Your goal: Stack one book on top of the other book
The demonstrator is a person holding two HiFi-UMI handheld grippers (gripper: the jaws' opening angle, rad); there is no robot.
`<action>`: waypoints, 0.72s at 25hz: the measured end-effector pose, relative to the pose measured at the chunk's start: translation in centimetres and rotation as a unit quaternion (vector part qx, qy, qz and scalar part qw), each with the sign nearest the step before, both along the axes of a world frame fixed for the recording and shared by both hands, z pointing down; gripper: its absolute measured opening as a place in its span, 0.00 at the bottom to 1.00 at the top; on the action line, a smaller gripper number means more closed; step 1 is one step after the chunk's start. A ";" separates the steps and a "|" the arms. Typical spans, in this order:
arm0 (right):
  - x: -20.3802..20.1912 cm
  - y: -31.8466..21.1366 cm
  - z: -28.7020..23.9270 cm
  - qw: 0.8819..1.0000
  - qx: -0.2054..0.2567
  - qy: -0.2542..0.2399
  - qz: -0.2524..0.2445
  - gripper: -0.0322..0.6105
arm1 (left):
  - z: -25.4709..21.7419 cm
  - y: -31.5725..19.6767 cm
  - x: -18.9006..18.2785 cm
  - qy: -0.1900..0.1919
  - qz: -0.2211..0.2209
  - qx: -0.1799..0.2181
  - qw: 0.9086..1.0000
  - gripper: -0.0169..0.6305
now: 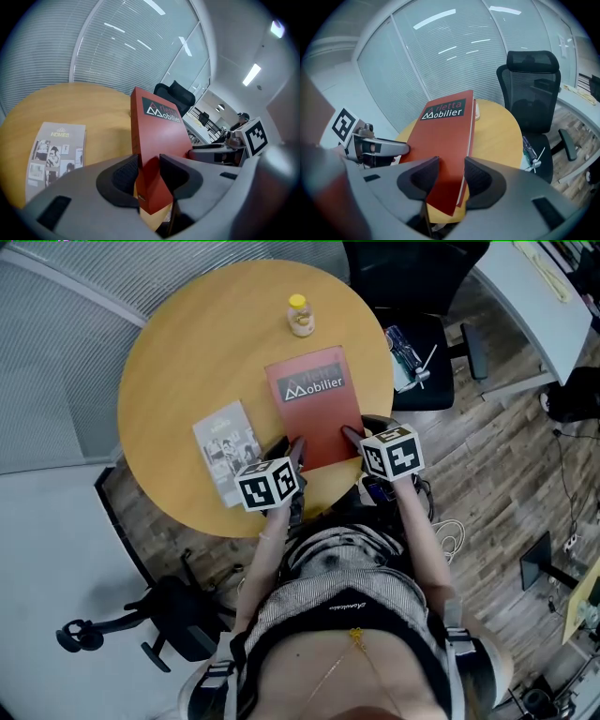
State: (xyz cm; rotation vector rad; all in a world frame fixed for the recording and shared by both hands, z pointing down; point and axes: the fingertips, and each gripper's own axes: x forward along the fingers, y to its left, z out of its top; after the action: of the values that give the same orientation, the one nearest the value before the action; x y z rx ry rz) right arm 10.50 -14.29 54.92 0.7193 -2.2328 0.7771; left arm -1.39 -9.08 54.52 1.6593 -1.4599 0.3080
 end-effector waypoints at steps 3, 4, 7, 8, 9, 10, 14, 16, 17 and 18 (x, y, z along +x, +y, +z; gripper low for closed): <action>0.2 0.2 -0.9 1.000 0.010 0.000 -0.006 0.33 | -0.8 0.3 0.3 0.002 -0.010 0.009 1.000 0.25; 0.2 0.2 -1.2 1.000 0.014 0.000 -0.008 0.33 | -1.0 0.4 0.4 0.002 -0.013 0.012 1.000 0.25; 0.3 0.3 -2.0 1.000 0.022 -0.004 -0.014 0.33 | -1.8 0.7 0.5 0.001 -0.021 0.020 1.000 0.25; 0.4 0.4 -2.2 1.000 0.025 -0.005 -0.016 0.33 | -2.0 0.8 0.6 0.001 -0.022 0.023 0.999 0.25; 0.5 0.4 -2.5 0.999 0.028 -0.005 -0.018 0.33 | -2.2 0.8 0.7 0.000 -0.024 0.025 0.999 0.25; 0.7 0.4 -2.7 0.999 0.032 -0.004 -0.021 0.33 | -2.4 0.9 0.9 -0.001 -0.025 0.027 0.999 0.25; 1.3 0.5 -3.4 0.998 0.046 0.002 -0.031 0.33 | -3.0 1.1 1.7 -0.005 -0.029 0.033 0.999 0.24; 1.5 0.5 -3.6 0.998 0.048 -0.001 -0.034 0.33 | -3.3 1.1 1.9 -0.009 -0.033 0.037 0.999 0.24; 1.5 0.4 -3.7 0.998 0.049 -0.002 -0.035 0.33 | -3.4 1.1 1.9 -0.011 -0.034 0.039 0.999 0.24; 1.6 0.4 -3.8 0.998 0.050 -0.002 -0.037 0.33 | -3.4 1.1 2.0 -0.012 -0.034 0.040 0.999 0.24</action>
State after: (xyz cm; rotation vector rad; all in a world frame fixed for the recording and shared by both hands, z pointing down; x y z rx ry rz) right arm 12.06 -13.90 51.16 0.6794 -2.3001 0.6358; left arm 0.61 -7.98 51.08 1.6689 -1.5614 0.2350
